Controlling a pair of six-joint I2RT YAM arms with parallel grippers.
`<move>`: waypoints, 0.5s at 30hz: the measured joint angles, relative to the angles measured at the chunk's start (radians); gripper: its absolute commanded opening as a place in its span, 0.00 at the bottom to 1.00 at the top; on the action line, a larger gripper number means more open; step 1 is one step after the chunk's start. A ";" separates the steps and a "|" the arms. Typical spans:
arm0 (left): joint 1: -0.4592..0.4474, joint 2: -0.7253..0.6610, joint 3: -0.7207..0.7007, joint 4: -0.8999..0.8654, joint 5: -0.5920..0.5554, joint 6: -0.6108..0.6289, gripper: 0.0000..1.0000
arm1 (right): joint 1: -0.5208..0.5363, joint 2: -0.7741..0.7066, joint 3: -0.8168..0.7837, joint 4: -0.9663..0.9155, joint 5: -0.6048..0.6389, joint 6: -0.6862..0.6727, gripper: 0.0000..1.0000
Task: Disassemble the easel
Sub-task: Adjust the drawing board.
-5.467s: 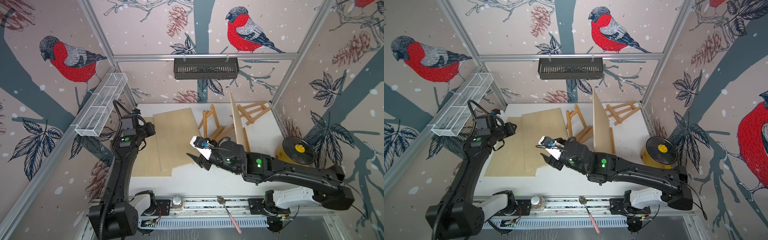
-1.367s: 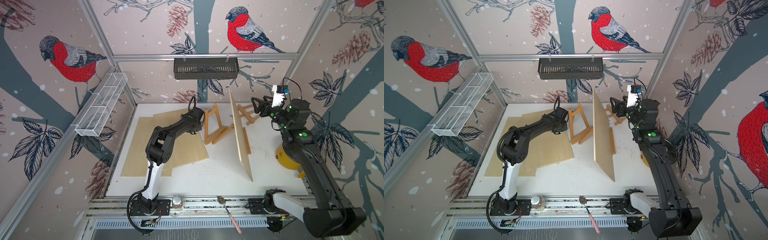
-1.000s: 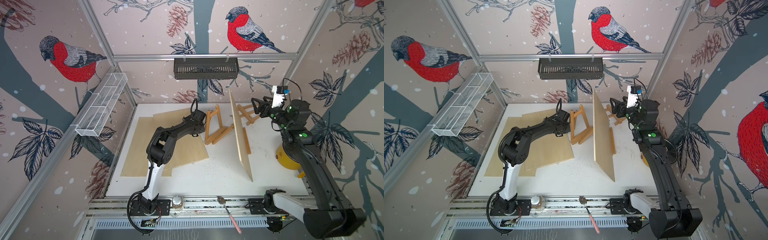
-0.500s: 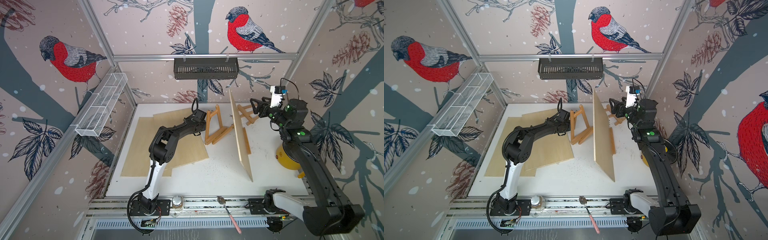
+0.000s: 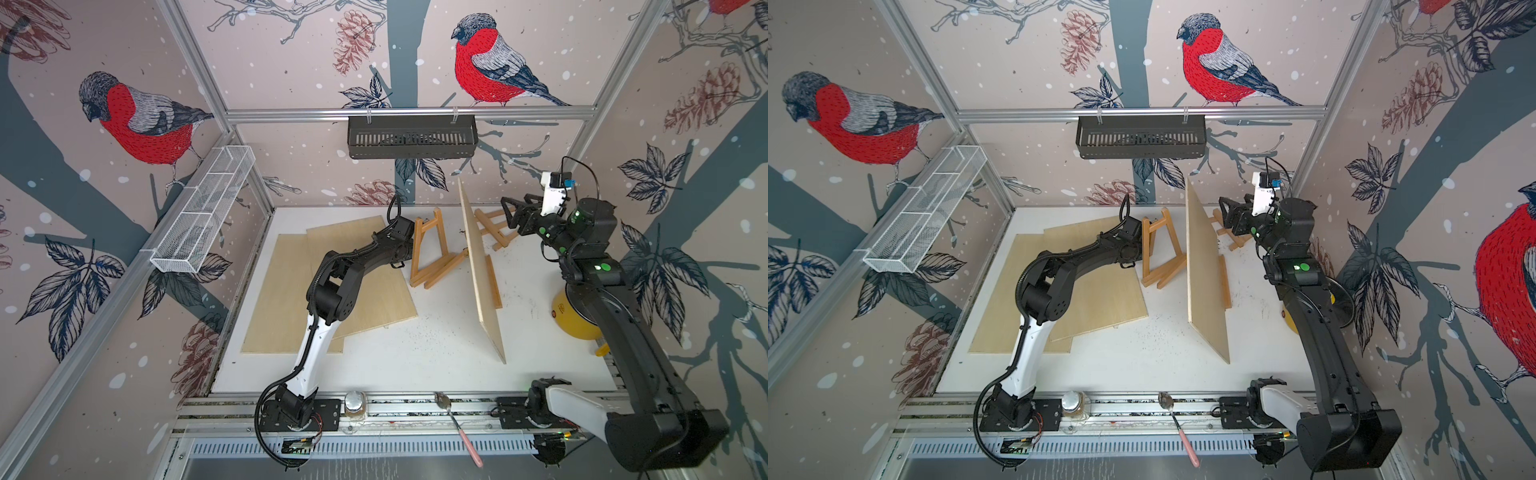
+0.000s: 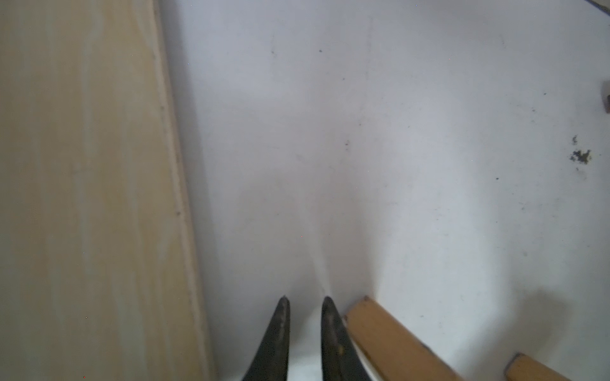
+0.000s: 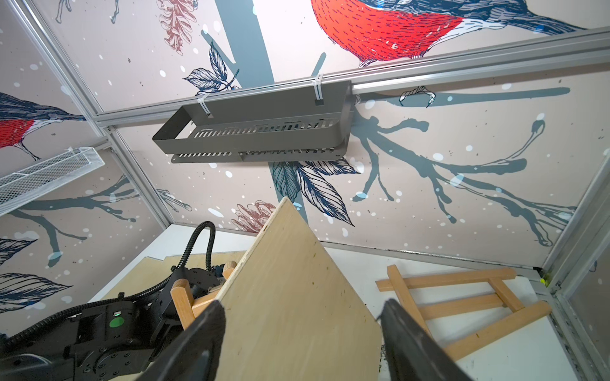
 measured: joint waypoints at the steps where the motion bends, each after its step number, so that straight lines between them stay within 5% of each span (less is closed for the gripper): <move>1: 0.000 -0.010 -0.012 -0.012 -0.008 0.015 0.20 | -0.001 0.000 0.000 0.001 0.000 0.000 0.76; 15: 0.014 -0.134 -0.190 -0.049 -0.030 0.061 0.21 | -0.002 0.004 -0.011 0.034 -0.016 0.003 0.76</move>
